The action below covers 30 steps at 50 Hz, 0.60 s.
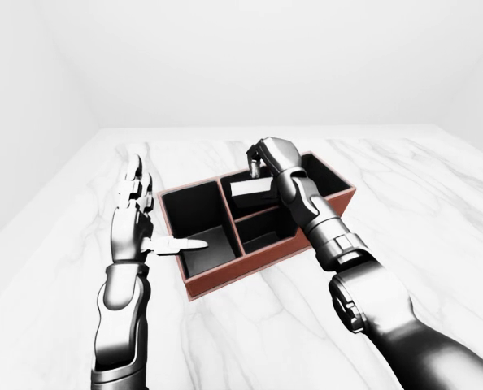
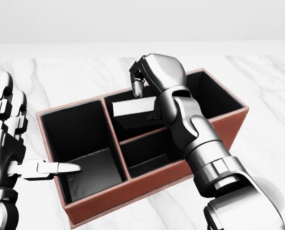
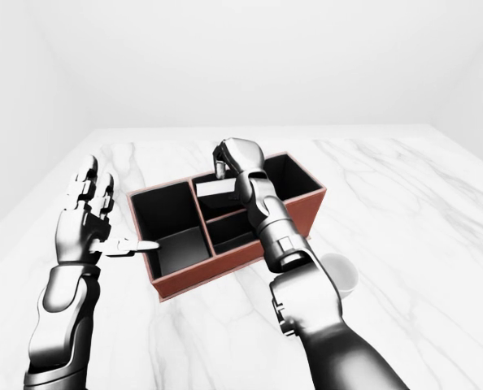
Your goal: Pick up the book and place it in the front compartment of the caddy.
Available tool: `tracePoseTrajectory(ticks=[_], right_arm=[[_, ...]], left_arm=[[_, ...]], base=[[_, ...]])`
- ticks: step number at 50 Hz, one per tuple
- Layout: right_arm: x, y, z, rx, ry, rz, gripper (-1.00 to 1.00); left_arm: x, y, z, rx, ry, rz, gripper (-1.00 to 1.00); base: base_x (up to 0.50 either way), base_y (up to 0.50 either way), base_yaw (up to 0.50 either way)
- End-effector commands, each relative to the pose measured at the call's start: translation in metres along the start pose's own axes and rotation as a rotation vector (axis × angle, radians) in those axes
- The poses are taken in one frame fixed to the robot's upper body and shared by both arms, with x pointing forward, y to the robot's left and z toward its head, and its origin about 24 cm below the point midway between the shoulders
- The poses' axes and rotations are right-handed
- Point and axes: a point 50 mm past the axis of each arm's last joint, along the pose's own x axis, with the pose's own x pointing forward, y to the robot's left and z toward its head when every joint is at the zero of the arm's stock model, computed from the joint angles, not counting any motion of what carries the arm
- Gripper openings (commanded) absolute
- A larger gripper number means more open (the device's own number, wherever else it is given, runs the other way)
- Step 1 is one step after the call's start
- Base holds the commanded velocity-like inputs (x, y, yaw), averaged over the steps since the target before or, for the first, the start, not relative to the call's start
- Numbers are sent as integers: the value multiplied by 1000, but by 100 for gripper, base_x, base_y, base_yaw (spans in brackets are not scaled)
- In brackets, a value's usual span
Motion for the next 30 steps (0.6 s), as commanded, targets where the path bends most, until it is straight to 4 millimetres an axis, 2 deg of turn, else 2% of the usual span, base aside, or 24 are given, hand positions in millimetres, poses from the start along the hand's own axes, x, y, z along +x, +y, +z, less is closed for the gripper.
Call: tracePoseTrajectory(ticks=[1,30], right_arm=[[1,-5,-3,4,10,-41,-100],[6,-9,12,58,-17,-34,-100]], left_arm=[[0,1,1,-2,-5,3,100],[1,2,2,-9,-8,7,100]], base=[[0,0,0],[0,0,0]])
